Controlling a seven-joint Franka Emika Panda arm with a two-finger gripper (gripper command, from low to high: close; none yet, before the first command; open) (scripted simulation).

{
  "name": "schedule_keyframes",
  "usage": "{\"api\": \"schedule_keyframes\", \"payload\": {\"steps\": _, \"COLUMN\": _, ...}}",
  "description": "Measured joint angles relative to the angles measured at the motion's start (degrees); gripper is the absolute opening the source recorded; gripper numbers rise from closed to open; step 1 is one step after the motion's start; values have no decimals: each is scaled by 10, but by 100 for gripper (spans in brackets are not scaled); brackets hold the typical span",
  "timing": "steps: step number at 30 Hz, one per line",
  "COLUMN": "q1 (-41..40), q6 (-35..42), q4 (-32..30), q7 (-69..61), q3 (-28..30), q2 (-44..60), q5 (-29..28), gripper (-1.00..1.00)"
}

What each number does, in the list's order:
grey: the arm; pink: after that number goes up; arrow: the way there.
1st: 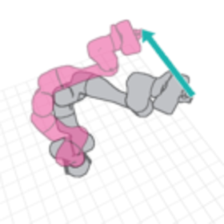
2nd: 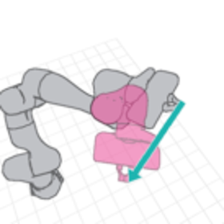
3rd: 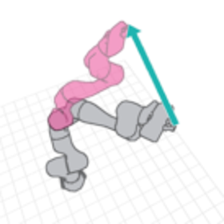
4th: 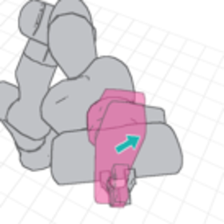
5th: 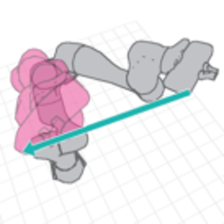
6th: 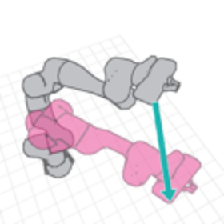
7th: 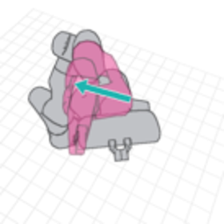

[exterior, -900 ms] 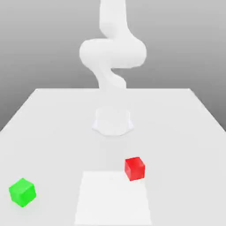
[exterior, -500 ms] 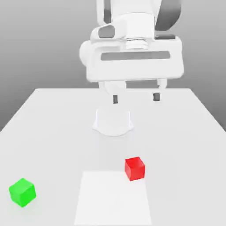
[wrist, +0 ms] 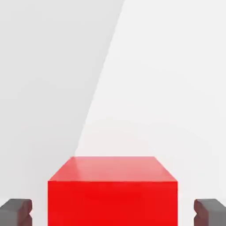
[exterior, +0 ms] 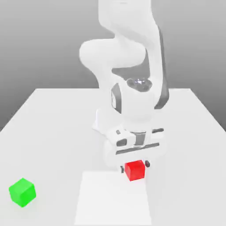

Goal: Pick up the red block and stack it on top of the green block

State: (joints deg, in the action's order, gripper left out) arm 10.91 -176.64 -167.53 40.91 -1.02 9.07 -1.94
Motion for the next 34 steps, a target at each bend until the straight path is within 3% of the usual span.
{"api": "schedule_keyframes", "payload": {"steps": 4, "q1": 1, "q6": -2, "q4": 0, "q7": 2, "q3": 1, "q2": 2, "q5": -3, "gripper": -100}}
{"api": "schedule_keyframes", "payload": {"steps": 12, "q1": -5, "q6": 128, "q4": -21, "q7": -19, "q3": -13, "q2": -148, "q5": 27, "gripper": -100}}
{"api": "schedule_keyframes", "payload": {"steps": 26, "q1": -287, "q6": 274, "q4": 244, "q7": -23, "q3": 144, "q2": -26, "q5": 53, "gripper": -100}}
{"api": "schedule_keyframes", "payload": {"steps": 30, "q1": -308, "q6": 223, "q4": 265, "q7": -49, "q3": 134, "q2": 47, "q5": 89, "gripper": -100}}
{"api": "schedule_keyframes", "payload": {"steps": 31, "q1": -313, "q6": 205, "q4": 267, "q7": -56, "q3": 128, "q2": 67, "q5": 99, "gripper": 100}}
{"api": "schedule_keyframes", "payload": {"steps": 34, "q1": -313, "q6": 205, "q4": 267, "q7": -56, "q3": 128, "q2": 67, "q5": 99, "gripper": 100}}
